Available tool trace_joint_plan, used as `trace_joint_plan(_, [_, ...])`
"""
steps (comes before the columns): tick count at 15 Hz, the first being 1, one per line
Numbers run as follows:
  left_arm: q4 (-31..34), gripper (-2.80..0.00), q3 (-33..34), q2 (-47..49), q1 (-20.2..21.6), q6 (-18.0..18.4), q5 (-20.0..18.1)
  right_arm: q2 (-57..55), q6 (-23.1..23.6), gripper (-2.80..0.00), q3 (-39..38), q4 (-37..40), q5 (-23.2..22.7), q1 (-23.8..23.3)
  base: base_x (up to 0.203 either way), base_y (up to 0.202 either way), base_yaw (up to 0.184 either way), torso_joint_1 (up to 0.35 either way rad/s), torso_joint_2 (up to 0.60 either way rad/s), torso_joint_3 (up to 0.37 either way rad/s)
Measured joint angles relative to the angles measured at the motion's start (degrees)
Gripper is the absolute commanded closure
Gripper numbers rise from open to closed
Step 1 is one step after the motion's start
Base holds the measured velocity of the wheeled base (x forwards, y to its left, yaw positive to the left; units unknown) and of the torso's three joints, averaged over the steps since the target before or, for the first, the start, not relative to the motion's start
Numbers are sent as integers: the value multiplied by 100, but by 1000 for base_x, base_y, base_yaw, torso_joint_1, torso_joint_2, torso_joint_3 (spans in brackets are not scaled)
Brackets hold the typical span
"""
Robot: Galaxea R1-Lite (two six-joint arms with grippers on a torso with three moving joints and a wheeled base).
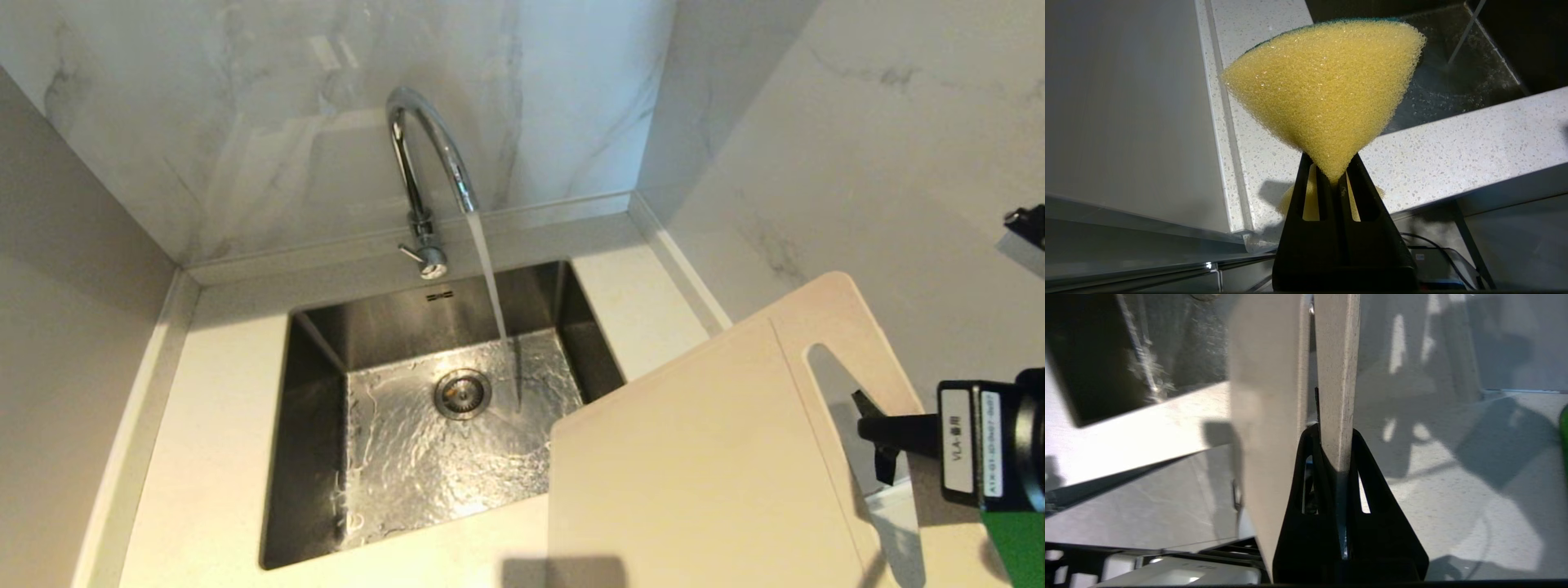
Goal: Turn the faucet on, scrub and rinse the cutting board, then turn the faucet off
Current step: Put down the cutting board
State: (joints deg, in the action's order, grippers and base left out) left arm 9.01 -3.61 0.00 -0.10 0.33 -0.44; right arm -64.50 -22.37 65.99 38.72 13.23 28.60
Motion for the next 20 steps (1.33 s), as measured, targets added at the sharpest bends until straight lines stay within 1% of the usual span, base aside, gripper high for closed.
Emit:
trace_joint_plan(3, [-1, 0, 0, 0, -1, 0, 0, -11, 539, 0, -442, -94, 5, -388, 0, 0, 0, 0, 0, 0])
trace_joint_plan(7, [0, 0, 0, 0, -1, 0, 0, -134, 562, 0, -833, -369, -13, -745, 0, 0, 0, 0, 0, 0])
trace_joint_plan(10, [0, 0, 0, 0, 0, 0, 2, -298, 458, 0, -1255, -859, -26, -863, 0, 0, 0, 0, 0, 0])
trace_joint_plan(13, [0, 0, 0, 0, 0, 2, 1, -569, 108, 0, -1584, -1465, -63, -888, 0, 0, 0, 0, 0, 0])
trace_joint_plan(15, [-2, 0, 0, 0, 0, 0, 2, -781, -97, 0, -1705, -1727, -131, -903, 0, 0, 0, 0, 0, 0])
trace_joint_plan(20, [-2, 0, 0, 0, -1, 2, 0, -1014, -172, 0, -1975, -1759, -226, -925, 0, 0, 0, 0, 0, 0])
